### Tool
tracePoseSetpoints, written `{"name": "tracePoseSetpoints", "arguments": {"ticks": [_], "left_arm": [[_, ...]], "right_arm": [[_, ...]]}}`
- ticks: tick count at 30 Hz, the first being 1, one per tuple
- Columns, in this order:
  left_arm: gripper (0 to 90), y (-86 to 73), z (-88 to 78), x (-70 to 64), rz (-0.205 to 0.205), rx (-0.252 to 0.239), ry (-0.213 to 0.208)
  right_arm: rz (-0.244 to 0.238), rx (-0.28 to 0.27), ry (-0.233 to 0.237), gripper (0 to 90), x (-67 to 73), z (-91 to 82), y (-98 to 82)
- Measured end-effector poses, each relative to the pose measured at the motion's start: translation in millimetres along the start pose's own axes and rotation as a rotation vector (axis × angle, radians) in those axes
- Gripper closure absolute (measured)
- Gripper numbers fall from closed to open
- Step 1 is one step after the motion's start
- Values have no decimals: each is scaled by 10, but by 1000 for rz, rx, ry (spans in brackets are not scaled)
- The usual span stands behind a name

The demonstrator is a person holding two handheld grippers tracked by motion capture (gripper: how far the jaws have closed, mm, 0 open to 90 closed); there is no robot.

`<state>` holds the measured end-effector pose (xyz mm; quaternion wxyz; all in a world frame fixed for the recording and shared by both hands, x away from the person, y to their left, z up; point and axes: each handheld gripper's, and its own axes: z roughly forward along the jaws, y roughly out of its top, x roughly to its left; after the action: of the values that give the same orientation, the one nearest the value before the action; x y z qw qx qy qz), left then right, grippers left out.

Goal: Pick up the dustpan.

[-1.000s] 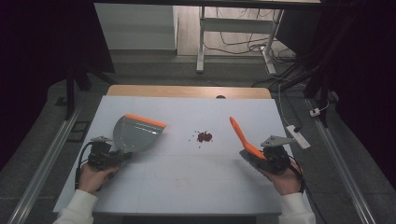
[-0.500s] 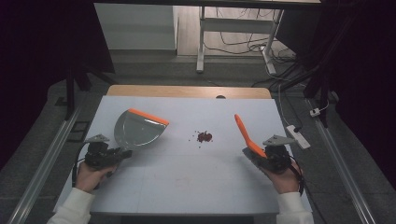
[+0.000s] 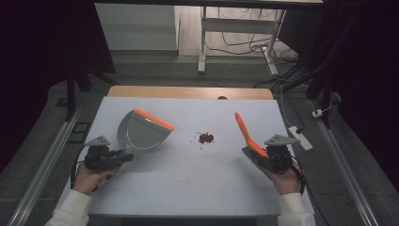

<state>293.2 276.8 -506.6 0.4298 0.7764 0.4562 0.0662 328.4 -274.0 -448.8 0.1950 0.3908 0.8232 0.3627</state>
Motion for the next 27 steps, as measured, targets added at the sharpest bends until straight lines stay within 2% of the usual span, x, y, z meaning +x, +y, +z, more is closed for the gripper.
{"name": "tracePoseSetpoints", "arguments": {"ticks": [5,14,17,23,27], "left_arm": [[616,21,56,-61,53,25,-31],[616,43,96,-133,101,42,-92],[616,54,135,-173,112,44,-152],[616,61,189,-235,145,65,-177],[616,52,218,-280,197,87,-193]], "right_arm": [[3,-17,-1,706,13,-14,45],[-2,-21,5,706,21,37,84],[-2,-30,8,706,28,48,117],[1,-37,8,706,34,65,135],[6,-35,2,706,21,108,160]]}}
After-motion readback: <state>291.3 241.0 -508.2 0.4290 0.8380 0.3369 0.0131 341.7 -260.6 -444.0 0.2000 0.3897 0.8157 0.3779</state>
